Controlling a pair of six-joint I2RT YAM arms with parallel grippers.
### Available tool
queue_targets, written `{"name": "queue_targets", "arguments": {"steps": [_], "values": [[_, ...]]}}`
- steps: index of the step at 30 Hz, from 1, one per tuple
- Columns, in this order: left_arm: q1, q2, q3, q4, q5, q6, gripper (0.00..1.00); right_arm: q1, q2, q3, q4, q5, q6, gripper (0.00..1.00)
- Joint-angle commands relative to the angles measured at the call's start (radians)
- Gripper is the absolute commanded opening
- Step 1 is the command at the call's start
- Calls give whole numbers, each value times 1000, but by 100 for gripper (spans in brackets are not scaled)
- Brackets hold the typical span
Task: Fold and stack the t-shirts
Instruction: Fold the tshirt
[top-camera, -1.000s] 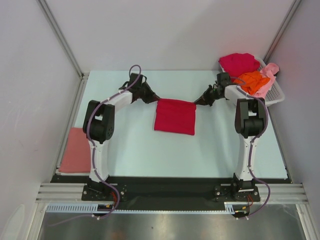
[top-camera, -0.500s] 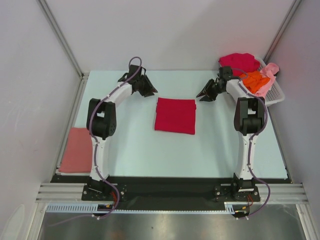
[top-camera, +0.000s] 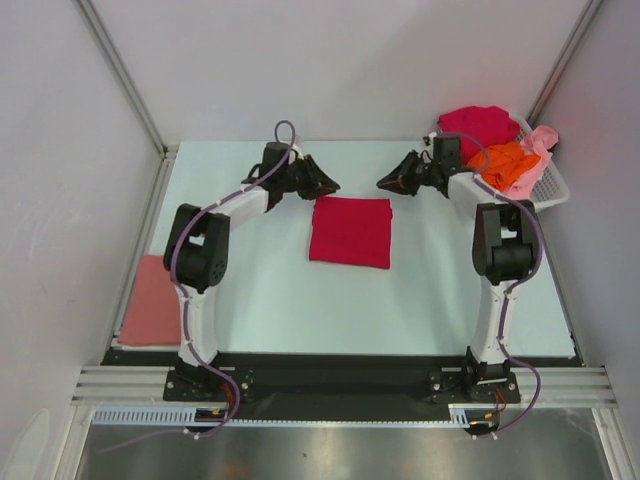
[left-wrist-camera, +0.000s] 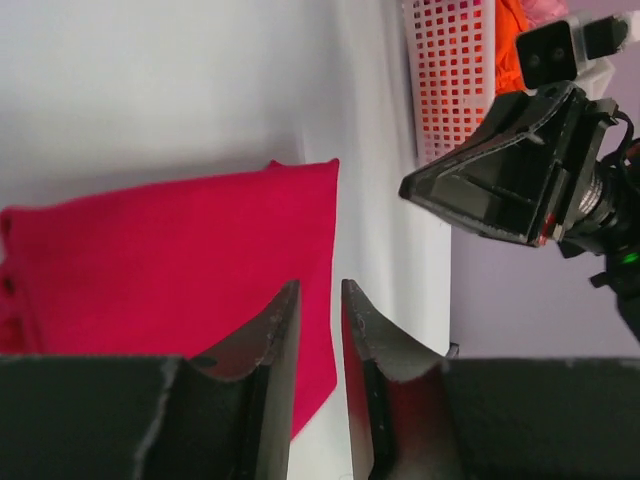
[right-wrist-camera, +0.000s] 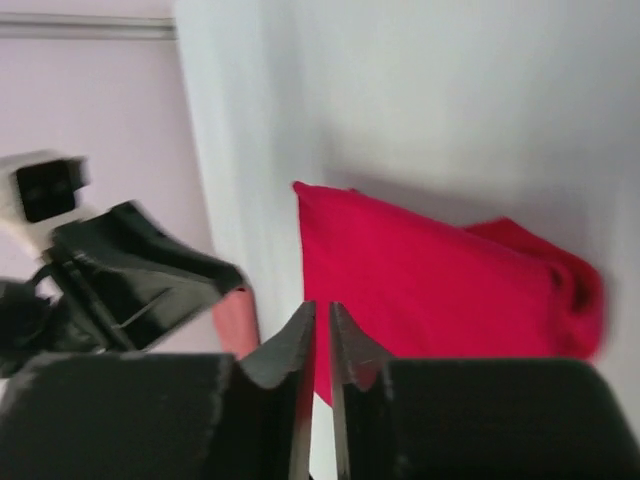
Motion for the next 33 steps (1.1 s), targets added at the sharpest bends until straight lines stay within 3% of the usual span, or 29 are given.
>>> {"name": "queue_targets", "arguments": {"steps": [1, 3, 6, 8, 10, 15, 18, 20, 24, 26, 28, 33], "values": [[1, 135, 63, 172, 130, -98, 27, 14, 99, -60, 358, -114, 189, 12], [3, 201, 66, 222, 141, -128, 25, 11, 139, -94, 459, -117, 271, 8], [16, 252, 94, 206, 127, -124, 21, 6, 211, -67, 426, -102, 260, 7], [29, 293, 196, 106, 114, -17, 19, -14, 256, -51, 409, -105, 263, 6], [38, 306, 276, -97, 95, 102, 18, -29, 259, -10, 340, -104, 233, 6], [53, 180, 312, -270, 58, 232, 21, -37, 224, 140, 34, -143, 11, 6], [40, 47, 203, -270, 64, 230, 24, -38, 166, 173, -158, -116, -105, 7], [17, -15, 132, -232, 84, 214, 24, -35, 86, 136, -197, -114, -151, 7], [-20, -111, -98, -95, 142, 113, 19, 33, -26, -28, -123, -183, -119, 8], [-40, -122, -153, -77, 147, 94, 18, 63, -86, -208, 93, -225, 13, 8], [-53, -119, -170, -90, 140, 105, 19, 103, -110, -307, 191, -263, 94, 8], [-54, -46, -262, -100, 130, 121, 17, 135, -83, -499, 335, -295, 84, 7]]}}
